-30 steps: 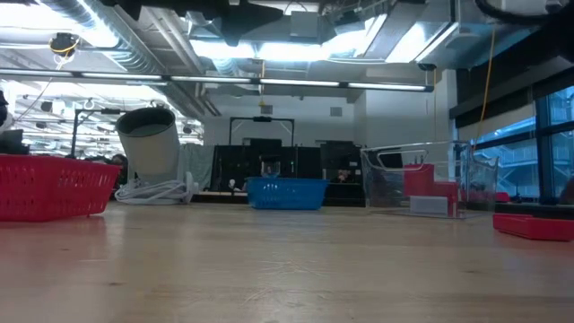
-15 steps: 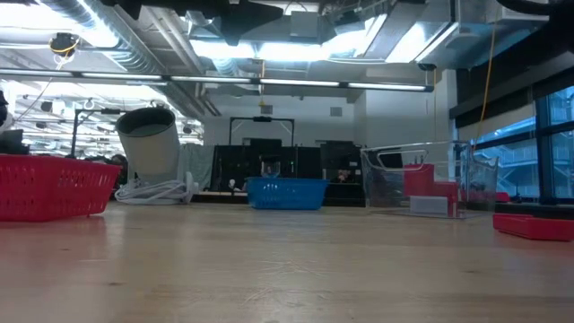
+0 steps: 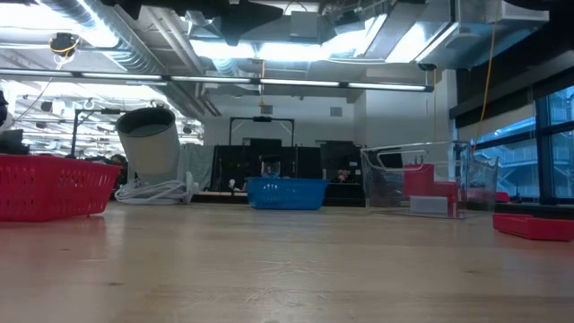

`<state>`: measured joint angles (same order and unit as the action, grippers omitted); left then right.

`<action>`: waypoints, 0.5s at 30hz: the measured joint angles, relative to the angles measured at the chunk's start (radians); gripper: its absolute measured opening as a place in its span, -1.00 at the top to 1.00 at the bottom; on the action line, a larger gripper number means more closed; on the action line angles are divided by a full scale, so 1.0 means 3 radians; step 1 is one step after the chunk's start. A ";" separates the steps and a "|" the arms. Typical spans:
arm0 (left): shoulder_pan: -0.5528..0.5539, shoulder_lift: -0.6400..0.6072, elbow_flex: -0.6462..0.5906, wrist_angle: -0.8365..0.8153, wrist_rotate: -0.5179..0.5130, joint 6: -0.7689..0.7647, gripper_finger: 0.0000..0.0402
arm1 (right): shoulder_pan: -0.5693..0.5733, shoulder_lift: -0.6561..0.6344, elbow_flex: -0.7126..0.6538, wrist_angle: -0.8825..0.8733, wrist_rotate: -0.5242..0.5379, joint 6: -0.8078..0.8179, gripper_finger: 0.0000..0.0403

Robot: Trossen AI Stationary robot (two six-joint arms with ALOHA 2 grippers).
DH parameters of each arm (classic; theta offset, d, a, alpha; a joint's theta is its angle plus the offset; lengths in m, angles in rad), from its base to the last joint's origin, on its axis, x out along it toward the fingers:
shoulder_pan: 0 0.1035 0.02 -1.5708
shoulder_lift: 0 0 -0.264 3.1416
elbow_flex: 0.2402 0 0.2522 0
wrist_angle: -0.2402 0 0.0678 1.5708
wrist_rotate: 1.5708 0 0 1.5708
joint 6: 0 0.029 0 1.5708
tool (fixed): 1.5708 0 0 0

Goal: Pick & Place Office items
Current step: Put the bottom-right black hourglass into the blue basket

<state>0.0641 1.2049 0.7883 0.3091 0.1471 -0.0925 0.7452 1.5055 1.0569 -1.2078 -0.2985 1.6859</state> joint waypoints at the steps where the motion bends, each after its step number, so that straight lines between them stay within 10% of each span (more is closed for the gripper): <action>1: -0.0012 0.0000 0.0000 -0.0009 -0.0001 0.0001 -0.46 | 0.0000 0.0000 0.0000 0.0021 0.0009 0.0043 -0.43; 15: -0.0170 0.0000 0.0000 -0.0088 0.0001 0.0092 -0.46 | 0.0004 0.0273 0.0001 0.0100 -0.0020 0.0201 -0.42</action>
<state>0.0132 1.2049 0.7883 0.2825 0.1474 -0.0650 0.7464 1.5873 1.0573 -1.1778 -0.3046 1.7460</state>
